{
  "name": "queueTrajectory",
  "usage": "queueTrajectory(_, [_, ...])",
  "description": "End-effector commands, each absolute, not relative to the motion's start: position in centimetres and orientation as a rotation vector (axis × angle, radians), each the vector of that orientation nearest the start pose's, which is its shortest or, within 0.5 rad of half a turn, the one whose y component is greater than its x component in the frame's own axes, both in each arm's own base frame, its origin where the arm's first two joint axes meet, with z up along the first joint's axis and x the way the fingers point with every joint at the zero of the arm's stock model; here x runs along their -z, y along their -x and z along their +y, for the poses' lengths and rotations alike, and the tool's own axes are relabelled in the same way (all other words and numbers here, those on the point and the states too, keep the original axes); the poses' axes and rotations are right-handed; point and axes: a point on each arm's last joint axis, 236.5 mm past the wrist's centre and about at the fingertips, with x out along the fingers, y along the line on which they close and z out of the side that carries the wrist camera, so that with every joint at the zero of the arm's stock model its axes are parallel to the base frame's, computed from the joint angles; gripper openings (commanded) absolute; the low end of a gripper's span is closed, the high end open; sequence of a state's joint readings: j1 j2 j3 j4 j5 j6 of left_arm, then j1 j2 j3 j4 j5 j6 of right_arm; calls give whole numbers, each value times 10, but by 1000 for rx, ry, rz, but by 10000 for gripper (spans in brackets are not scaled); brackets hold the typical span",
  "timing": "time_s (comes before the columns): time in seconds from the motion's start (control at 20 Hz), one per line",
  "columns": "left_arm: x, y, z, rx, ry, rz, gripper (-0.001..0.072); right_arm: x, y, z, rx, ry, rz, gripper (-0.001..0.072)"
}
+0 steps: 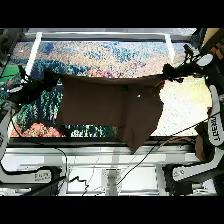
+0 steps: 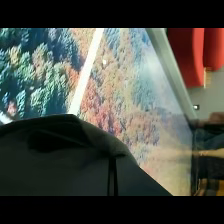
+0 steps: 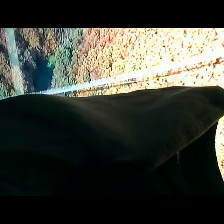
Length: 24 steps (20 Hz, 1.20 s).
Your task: Fold the clothes and pants, and hang the long-sleeved shirts on hangers.
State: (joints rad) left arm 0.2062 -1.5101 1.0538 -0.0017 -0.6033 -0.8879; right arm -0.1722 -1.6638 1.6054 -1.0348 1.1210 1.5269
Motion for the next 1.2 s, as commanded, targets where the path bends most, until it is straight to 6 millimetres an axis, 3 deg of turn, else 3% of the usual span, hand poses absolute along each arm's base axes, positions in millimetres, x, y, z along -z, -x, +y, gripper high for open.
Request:
queueTrajectory(0.0, [-40, -549, -27, 228, 929, 598, 11, -21, -523, 25, -149, -594, 1113, 12])
queueTrajectory(0.1, [-29, -538, -25, 233, 864, 693, 10, -14, -506, 28, -164, -576, 1189, 12])
queueTrajectory(0.4, [43, -471, -7, 164, 614, 1076, 12, 13, -453, 13, -136, -446, 1426, 12])
queueTrajectory(0.6, [50, -463, -7, 165, 600, 1118, 12, 28, -417, 23, -160, -453, 1574, 13])
queueTrajectory(0.75, [56, -457, 0, 144, 563, 1148, 12, 51, -385, 40, -181, -452, 1697, 12])
queueTrajectory(0.95, [64, -451, 11, 85, 546, 1181, 41, 84, -390, 60, -126, -468, 1652, 36])
queueTrajectory(1.0, [63, -451, 11, 86, 547, 1179, 229, 84, -394, 62, -119, -473, 1636, 162])
queueTrajectory(1.05, [62, -452, 11, 88, 544, 1176, 574, 82, -397, 61, -119, -467, 1628, 397])
queueTrajectory(1.1, [59, -453, 11, 89, 541, 1170, 712, 77, -399, 59, -120, -462, 1622, 585])
queueTrajectory(1.15, [54, -456, 12, 91, 536, 1158, 707, 70, -403, 58, -135, -451, 1614, 619])
